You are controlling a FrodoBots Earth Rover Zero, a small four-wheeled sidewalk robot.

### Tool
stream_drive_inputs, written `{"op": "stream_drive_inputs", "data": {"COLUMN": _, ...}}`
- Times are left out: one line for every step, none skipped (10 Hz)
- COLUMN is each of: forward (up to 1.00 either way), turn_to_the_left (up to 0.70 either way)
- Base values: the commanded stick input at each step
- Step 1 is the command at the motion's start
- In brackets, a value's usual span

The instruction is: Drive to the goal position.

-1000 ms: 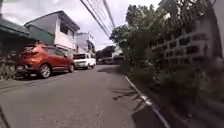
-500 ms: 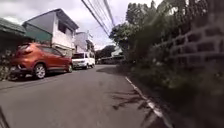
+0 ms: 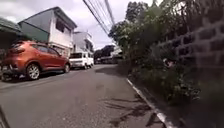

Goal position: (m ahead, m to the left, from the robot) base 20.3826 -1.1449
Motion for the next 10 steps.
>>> {"op": "stream_drive_inputs", "data": {"forward": 0.7, "turn_to_the_left": 0.0}}
{"op": "stream_drive_inputs", "data": {"forward": 0.7, "turn_to_the_left": 0.0}}
{"op": "stream_drive_inputs", "data": {"forward": 0.7, "turn_to_the_left": 0.0}}
{"op": "stream_drive_inputs", "data": {"forward": 0.7, "turn_to_the_left": 0.0}}
{"op": "stream_drive_inputs", "data": {"forward": 0.7, "turn_to_the_left": 0.0}}
{"op": "stream_drive_inputs", "data": {"forward": 0.7, "turn_to_the_left": 0.01}}
{"op": "stream_drive_inputs", "data": {"forward": 0.7, "turn_to_the_left": 0.02}}
{"op": "stream_drive_inputs", "data": {"forward": 0.7, "turn_to_the_left": 0.0}}
{"op": "stream_drive_inputs", "data": {"forward": 0.7, "turn_to_the_left": 0.0}}
{"op": "stream_drive_inputs", "data": {"forward": 0.7, "turn_to_the_left": 0.0}}
